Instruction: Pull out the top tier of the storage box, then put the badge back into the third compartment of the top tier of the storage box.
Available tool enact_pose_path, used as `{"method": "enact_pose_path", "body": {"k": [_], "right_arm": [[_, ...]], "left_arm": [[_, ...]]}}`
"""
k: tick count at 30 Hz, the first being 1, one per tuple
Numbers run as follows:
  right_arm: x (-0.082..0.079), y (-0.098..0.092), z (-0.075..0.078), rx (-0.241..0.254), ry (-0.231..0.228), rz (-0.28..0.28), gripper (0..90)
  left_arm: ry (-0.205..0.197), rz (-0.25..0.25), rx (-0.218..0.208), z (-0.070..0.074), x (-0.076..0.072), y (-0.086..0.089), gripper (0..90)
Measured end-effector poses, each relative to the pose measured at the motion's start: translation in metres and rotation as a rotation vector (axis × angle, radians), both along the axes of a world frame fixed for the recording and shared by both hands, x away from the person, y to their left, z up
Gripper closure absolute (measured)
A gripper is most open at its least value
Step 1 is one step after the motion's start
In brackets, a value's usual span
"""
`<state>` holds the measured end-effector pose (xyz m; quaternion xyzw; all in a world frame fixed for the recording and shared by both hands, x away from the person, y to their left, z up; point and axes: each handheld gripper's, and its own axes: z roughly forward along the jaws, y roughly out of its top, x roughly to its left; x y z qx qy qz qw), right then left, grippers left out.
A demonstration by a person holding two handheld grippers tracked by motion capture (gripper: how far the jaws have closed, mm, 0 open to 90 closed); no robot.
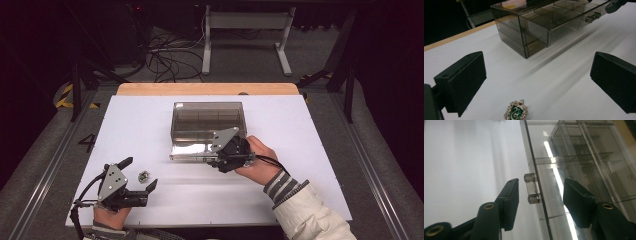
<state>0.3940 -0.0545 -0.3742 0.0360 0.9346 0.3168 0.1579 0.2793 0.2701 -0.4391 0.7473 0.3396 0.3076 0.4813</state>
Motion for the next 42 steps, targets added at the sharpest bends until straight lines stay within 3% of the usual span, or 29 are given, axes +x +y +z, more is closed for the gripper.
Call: {"method": "enact_pose_path", "body": {"k": [11,15,22,35,40,42], "right_arm": [[-0.003,-0.014,0.011,0.099,-0.018,-0.036,31.7],[-0.006,-0.022,0.016,0.159,-0.031,-0.044,27.4],[-0.005,-0.043,0.02,0.273,0.003,-0.081,14.3],[-0.012,-0.084,0.013,0.393,0.012,-0.203,0.2],[-0.013,-0.103,0.004,0.456,0.033,-0.237,0.0],[-0.013,-0.11,0.0,0.459,0.034,-0.254,0.0]], "left_arm": [[-0.005,-0.007,-0.013,0.002,0.002,-0.002,0.7],[-0.008,-0.005,-0.028,0.003,-0.001,0.002,0.7],[-0.013,0.014,-0.031,0.004,0.0,0.003,0.6],[0.007,0.02,-0.038,0.006,0.004,0.012,0.2],[0.013,0.034,-0.04,0.005,0.004,0.014,0.2],[0.009,0.036,-0.041,0.005,0.004,0.015,0.1]]}}
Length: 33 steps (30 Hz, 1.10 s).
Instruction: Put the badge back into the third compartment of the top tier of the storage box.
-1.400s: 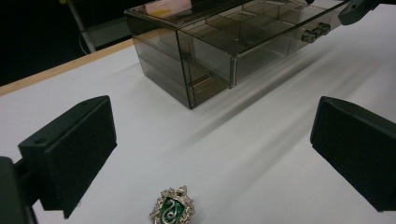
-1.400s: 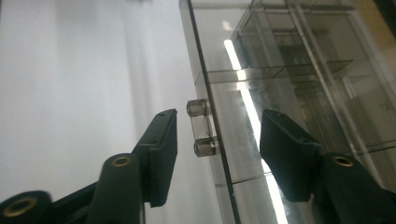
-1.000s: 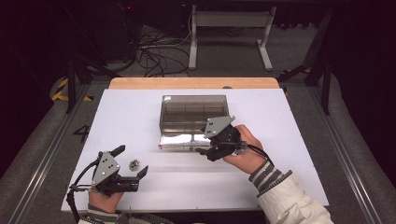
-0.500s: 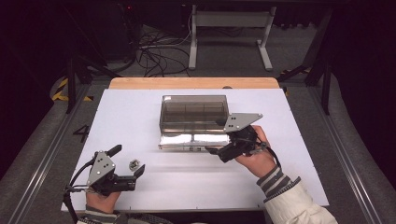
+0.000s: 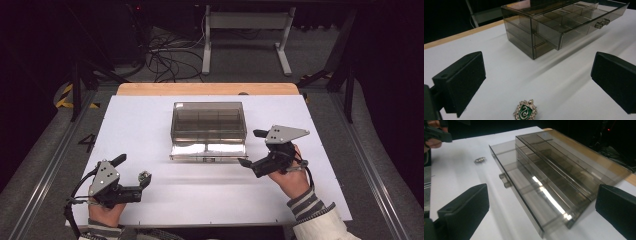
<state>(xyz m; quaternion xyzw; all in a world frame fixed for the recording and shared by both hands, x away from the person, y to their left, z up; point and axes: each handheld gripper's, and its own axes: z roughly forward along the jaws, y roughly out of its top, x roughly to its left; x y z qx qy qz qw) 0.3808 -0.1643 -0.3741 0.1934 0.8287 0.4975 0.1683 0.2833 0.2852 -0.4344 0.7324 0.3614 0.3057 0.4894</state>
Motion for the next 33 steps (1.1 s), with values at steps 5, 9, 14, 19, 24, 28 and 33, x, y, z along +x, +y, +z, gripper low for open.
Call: {"method": "enact_pose_path", "body": {"k": [5,9,14,19,24,28,33], "right_arm": [[-0.003,-0.014,-0.012,-0.021,-0.01,-0.034,0.0],[-0.005,-0.027,-0.024,0.0,0.017,-0.067,2.8],[-0.006,-0.043,-0.04,0.015,0.016,-0.106,3.2],[-0.006,-0.054,-0.055,0.008,0.048,-0.141,3.3],[-0.007,-0.062,-0.069,0.007,0.07,-0.161,3.2],[-0.009,-0.066,-0.077,0.008,0.067,-0.165,3.2],[-0.006,-0.07,-0.092,0.038,0.114,-0.174,2.9]], "left_arm": [[0.003,-0.002,-0.008,0.0,0.0,0.002,0.1],[0.008,-0.011,-0.005,0.0,-0.001,0.003,0.1],[0.004,-0.018,0.005,0.001,-0.002,0.003,0.1],[0.016,-0.025,0.0,0.001,-0.002,0.003,0.2],[0.016,-0.022,0.001,0.002,-0.002,0.003,0.2],[0.021,-0.025,0.02,0.002,-0.002,0.003,1.4],[0.039,-0.013,0.028,0.003,-0.001,0.002,4.5]]}}
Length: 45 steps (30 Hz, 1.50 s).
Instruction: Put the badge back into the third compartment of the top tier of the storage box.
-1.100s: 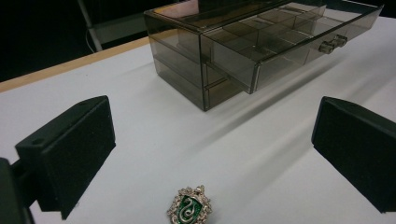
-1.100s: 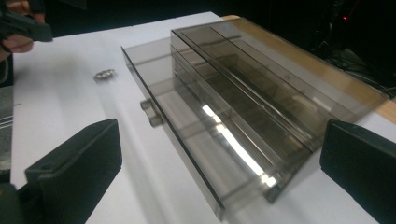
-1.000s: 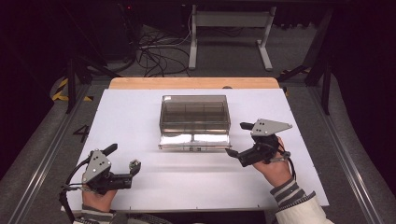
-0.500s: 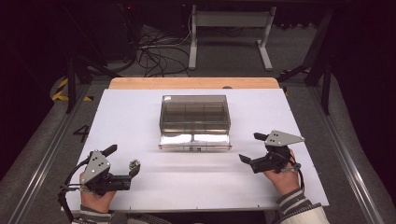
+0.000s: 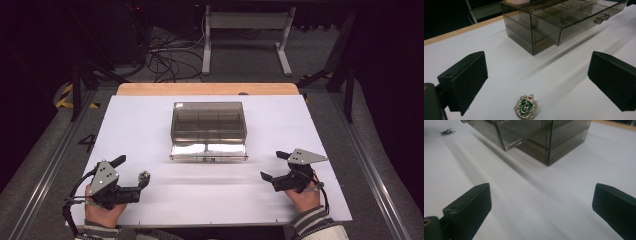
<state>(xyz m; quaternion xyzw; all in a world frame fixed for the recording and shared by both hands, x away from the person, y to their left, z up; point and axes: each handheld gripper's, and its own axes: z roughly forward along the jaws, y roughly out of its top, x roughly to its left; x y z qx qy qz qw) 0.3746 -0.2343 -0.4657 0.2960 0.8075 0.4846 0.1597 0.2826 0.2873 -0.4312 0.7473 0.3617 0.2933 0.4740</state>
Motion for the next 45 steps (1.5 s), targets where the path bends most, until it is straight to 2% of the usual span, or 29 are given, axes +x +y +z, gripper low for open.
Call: {"method": "enact_pose_path", "body": {"k": [1,3,9,15,19,21,25,28,31,32,33,39,45], "right_arm": [[0.002,0.0,-0.001,-0.003,0.014,0.002,2.5],[0.001,0.0,0.0,0.005,0.002,-0.001,2.6],[0.001,0.001,-0.002,0.0,0.002,0.002,2.5],[0.002,0.002,-0.003,-0.006,0.014,0.002,2.6],[0.002,0.003,-0.003,-0.015,0.013,0.006,2.6],[0.002,0.003,-0.003,-0.015,0.013,0.009,2.8],[0.003,0.003,-0.004,-0.011,0.024,0.013,3.0],[0.003,0.004,-0.004,-0.016,0.027,0.018,3.2],[0.003,0.004,-0.004,-0.019,0.028,0.021,3.2],[0.003,0.005,-0.004,-0.018,0.03,0.02,3.2],[0.003,0.005,-0.004,-0.017,0.032,0.022,3.2],[0.004,0.005,-0.005,-0.021,0.037,0.025,3.3],[0.004,0.006,-0.005,-0.025,0.04,0.027,3.4]], "left_arm": [[0.002,0.001,-0.001,0.0,0.0,0.0,4.9],[0.01,0.001,-0.003,0.0,0.001,0.0,6.1],[0.03,-0.003,0.0,0.0,0.003,0.0,9.1],[0.109,-0.002,0.002,-0.002,0.011,0.001,11.1],[0.165,0.019,0.013,-0.006,0.017,0.002,12.3],[0.202,0.032,0.02,-0.007,0.021,0.004,13.7],[0.281,0.051,0.002,-0.012,0.028,0.01,16.6],[0.301,0.063,0.006,-0.015,0.031,0.011,19.0],[0.316,0.059,0.03,-0.017,0.035,0.012,21.1],[0.331,0.06,0.021,-0.018,0.036,0.011,21.7],[0.34,0.058,0.031,-0.018,0.038,0.011,22.4],[0.411,0.067,0.026,-0.022,0.045,0.011,25.2],[0.445,0.076,0.08,-0.027,0.049,0.004,25.5]]}}
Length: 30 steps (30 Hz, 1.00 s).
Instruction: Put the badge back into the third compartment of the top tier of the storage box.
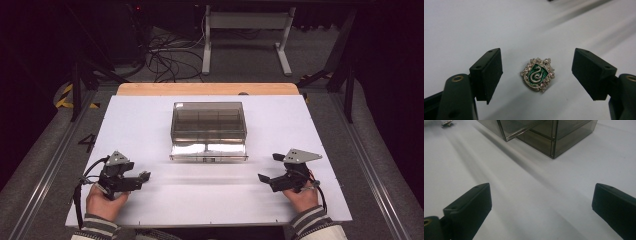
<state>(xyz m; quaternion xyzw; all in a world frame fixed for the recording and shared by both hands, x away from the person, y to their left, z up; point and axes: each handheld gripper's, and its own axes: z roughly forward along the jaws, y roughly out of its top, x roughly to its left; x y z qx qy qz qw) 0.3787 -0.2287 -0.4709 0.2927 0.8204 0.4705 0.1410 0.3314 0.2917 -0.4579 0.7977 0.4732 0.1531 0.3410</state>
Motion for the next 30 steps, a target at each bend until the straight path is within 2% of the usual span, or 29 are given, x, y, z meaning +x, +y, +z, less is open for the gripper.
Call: {"method": "enact_pose_path", "body": {"k": [3,7,11,17,19,27,28,30], "right_arm": [[0.0,0.0,0.0,-0.001,-0.001,0.002,3.4],[0.0,0.001,0.0,-0.004,0.0,0.005,3.6],[0.0,0.001,0.0,-0.005,0.002,0.008,3.6],[0.0,0.001,-0.001,-0.005,0.005,0.011,3.7],[0.0,0.001,0.0,-0.004,0.005,0.012,3.7],[0.0,0.002,-0.001,-0.003,0.008,0.015,3.8],[0.0,0.002,-0.001,-0.003,0.008,0.015,3.8],[0.0,0.002,-0.001,-0.003,0.009,0.017,3.9]], "left_arm": [[0.02,-0.01,0.029,-0.002,0.002,-0.002,25.7],[0.031,-0.016,0.04,-0.004,0.004,-0.004,26.5],[0.047,-0.053,0.065,-0.006,0.005,-0.007,28.0],[0.034,-0.098,0.109,-0.009,0.006,-0.011,29.8],[0.035,-0.11,0.107,-0.009,0.007,-0.011,30.3],[0.052,-0.128,0.103,-0.011,0.01,-0.009,42.6],[0.058,-0.128,0.116,-0.011,0.01,-0.009,44.1],[0.042,-0.121,0.137,-0.011,0.009,-0.01,48.2]]}}
